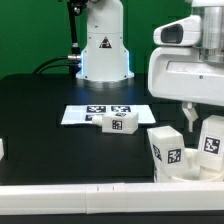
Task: Assemble stool
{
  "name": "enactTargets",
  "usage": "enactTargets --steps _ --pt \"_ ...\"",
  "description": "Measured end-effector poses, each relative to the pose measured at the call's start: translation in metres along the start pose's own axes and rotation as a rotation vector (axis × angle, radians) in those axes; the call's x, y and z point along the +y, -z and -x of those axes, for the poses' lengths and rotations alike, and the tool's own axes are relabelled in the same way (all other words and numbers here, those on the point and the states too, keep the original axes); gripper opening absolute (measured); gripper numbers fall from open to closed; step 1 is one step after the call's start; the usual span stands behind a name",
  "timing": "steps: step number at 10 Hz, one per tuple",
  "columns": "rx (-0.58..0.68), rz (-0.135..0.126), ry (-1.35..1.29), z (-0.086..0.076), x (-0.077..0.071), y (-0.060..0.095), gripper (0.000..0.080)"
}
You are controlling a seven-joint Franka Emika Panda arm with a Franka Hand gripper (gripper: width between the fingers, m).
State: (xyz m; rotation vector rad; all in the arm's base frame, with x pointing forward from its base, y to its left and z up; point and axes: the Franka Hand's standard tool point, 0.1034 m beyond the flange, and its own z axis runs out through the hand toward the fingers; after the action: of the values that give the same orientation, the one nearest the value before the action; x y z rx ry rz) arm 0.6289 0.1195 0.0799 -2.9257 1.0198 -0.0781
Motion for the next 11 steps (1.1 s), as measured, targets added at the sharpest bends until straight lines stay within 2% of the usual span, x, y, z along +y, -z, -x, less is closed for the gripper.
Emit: enactTargets --steps 1,2,4,5,8,11 --pt "0.0 0.0 -0.004 -0.0003 0.0004 -0.0001 0.0403" --pt "-0.001 0.0 -0.057 -0.0002 0.0003 -0.0002 0.0334" --pt "-0.002 0.0 -0.194 0.0 0.0005 -0.0007 0.0334" --pt "-0.009 -0.001 -0.368 -0.0007 0.0013 -0.0009 0.0334" --pt "-0.018 -0.049 -0.98 -0.0007 -0.0029 -0.0023 0.0334" --pt "-0.02 -0.052 -1.15 -0.0009 -0.003 -0.0025 0.0334"
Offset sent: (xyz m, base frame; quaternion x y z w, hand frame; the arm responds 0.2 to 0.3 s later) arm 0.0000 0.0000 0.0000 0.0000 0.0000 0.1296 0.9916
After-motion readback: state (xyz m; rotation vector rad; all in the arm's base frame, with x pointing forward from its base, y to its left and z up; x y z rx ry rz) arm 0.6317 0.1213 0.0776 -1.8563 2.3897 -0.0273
